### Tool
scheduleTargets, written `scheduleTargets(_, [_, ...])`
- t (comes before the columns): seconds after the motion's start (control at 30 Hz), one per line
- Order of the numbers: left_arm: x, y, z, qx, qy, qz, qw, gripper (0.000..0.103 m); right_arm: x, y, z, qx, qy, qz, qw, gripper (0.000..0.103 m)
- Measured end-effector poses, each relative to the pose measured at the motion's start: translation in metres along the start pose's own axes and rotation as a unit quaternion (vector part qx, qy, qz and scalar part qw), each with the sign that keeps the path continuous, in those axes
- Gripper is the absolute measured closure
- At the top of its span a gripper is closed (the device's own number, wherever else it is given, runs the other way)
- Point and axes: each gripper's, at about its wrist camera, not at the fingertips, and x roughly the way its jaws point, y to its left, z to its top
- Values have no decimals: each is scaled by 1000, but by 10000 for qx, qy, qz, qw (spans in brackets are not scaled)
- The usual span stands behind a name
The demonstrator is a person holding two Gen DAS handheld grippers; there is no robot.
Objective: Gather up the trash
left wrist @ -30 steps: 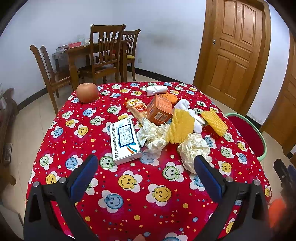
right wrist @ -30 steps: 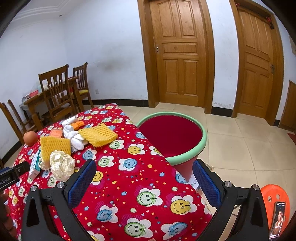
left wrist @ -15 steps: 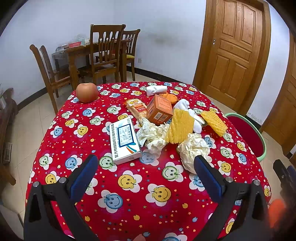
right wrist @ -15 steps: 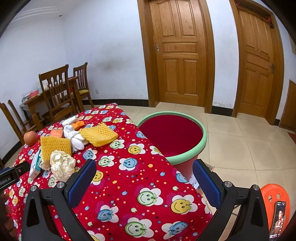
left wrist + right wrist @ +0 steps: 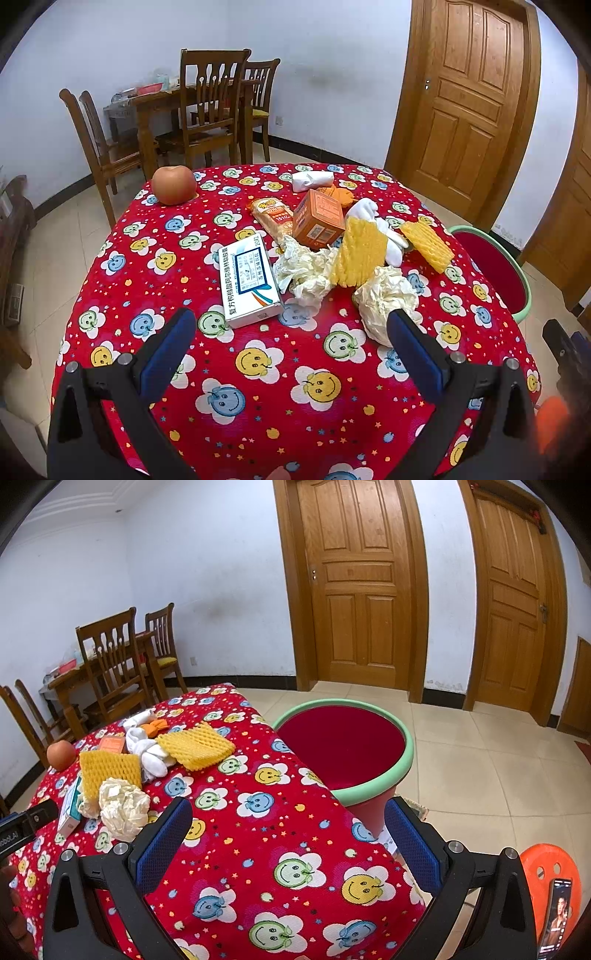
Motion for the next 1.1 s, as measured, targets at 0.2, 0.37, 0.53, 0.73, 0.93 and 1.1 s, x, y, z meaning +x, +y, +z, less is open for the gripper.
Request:
scheduleTargets(0.2, [1, 0, 0, -2, -6, -1, 10000, 1, 0, 0, -1, 11, 6, 2, 10000, 0])
scheduleTargets(0.37, [0, 0, 0, 0, -7, 4, 10000, 1, 1, 0, -1, 20, 11, 3, 10000, 0])
scheduleTargets(0.53, [1, 1, 4, -9, -2, 29, 10000, 1, 4, 2, -3, 15, 62, 12, 10000, 0])
scheduleTargets(0.73, [6, 9, 9, -50, 27, 112, 9999, 1, 15, 5, 1, -10, 176, 61, 9998, 0])
scheduleTargets(0.93, [17, 17, 15, -101, 108, 246, 9996, 1, 26, 9, 6, -92, 282, 217, 9993, 0])
scheduleTargets(1.1, [31, 23, 19, -136, 220, 354, 9990, 1, 41, 14, 10, -126, 471, 401, 9980, 0])
